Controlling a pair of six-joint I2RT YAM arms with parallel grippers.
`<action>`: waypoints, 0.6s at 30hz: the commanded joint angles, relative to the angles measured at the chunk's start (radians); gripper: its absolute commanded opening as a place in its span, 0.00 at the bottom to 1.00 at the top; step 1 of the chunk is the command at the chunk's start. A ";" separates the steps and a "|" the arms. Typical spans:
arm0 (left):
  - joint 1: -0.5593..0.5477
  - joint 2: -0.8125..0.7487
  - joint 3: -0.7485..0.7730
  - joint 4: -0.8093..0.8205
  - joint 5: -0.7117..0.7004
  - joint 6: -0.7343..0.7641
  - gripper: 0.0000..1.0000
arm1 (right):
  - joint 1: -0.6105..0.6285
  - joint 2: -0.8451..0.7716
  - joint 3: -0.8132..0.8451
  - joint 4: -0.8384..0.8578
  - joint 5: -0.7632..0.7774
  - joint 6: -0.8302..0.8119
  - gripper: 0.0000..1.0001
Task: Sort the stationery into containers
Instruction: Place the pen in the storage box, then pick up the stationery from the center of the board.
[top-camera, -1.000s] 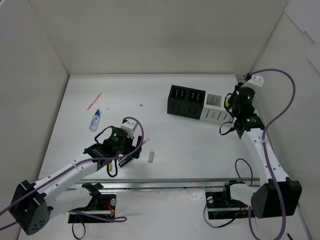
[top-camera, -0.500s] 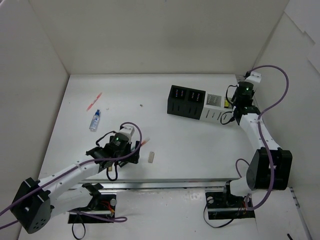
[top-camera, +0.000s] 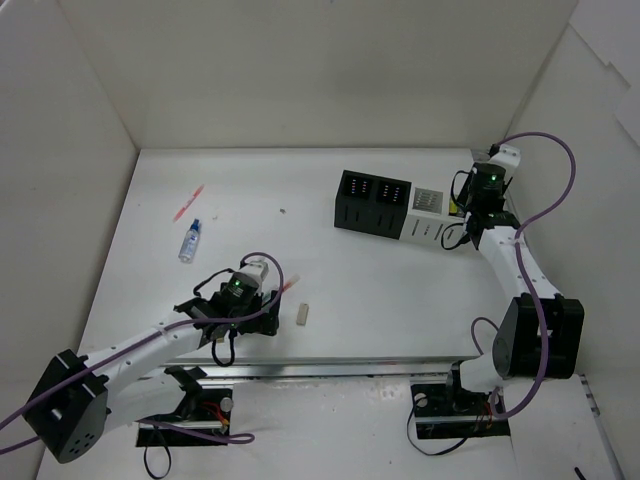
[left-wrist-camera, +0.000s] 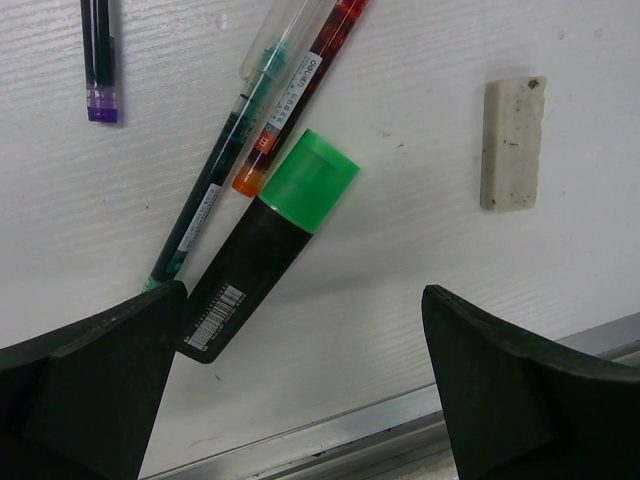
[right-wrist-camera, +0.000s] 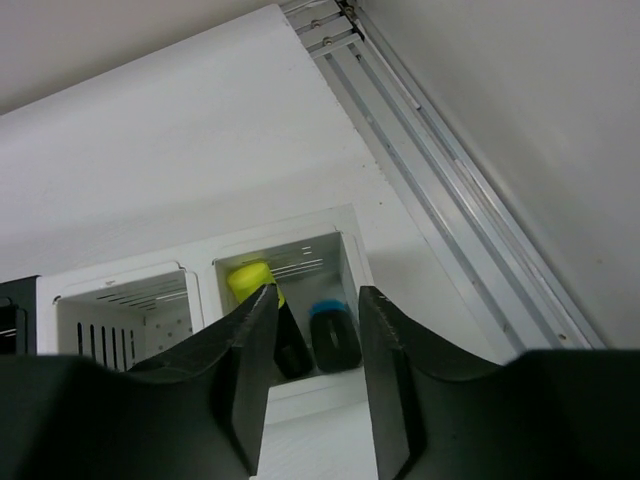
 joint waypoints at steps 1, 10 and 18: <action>0.007 -0.018 0.031 0.017 0.003 -0.014 0.99 | -0.006 -0.037 0.039 0.034 -0.019 0.018 0.37; 0.007 -0.021 0.016 -0.015 0.001 -0.045 0.99 | -0.006 -0.130 0.050 -0.100 -0.064 0.019 0.67; 0.016 0.086 0.008 0.002 0.014 -0.070 0.91 | -0.006 -0.241 0.002 -0.124 -0.200 0.050 0.98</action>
